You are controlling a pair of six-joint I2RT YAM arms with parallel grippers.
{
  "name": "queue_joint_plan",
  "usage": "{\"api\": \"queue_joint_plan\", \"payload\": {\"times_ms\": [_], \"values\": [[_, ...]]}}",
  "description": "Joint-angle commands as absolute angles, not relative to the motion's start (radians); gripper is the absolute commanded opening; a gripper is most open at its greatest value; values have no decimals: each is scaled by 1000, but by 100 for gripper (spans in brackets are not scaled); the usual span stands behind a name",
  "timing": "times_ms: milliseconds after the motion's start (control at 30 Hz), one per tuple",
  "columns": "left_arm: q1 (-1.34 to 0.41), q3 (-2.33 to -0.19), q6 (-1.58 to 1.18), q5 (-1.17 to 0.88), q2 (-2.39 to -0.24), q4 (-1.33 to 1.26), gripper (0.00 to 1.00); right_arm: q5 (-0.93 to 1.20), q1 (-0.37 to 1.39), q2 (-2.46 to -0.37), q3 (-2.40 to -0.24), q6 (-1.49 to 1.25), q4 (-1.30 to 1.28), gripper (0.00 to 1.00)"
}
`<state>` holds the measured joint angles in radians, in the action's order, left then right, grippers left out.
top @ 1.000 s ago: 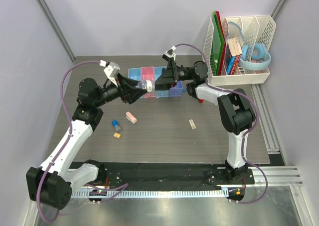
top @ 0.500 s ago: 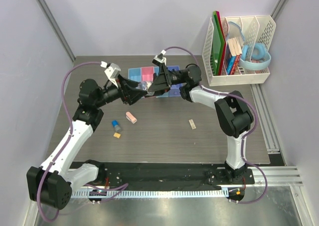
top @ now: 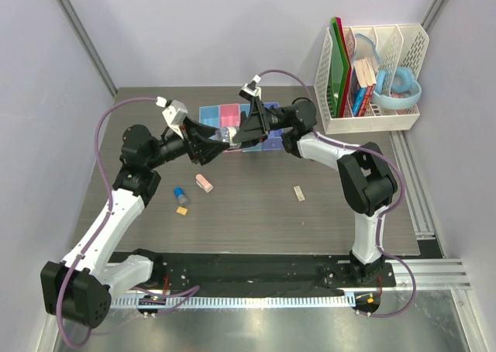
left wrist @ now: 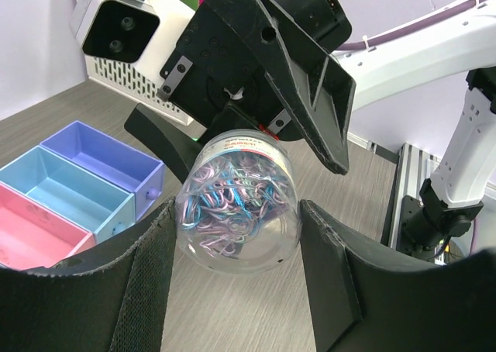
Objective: Sort the stationery into containers
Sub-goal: Place the stationery in the storage box.
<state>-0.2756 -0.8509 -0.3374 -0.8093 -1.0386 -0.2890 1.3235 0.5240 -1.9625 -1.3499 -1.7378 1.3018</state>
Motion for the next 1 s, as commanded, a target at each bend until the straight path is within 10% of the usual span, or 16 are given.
{"api": "queue_joint_plan", "payload": {"times_ms": [0,533,967], "values": [[-275,-848,-322,-815,-1019,-304,0,1321,492,-1911,-1381,-1736,1628,87],[-275,-842,-324,-813,-1017,-308,0,1301,486,-1942,-1400,-1741,1637,89],[-275,-831,-322,-807,-1025,-333,0,1281,488,-1967,-1428,-1782,1671,72]]}}
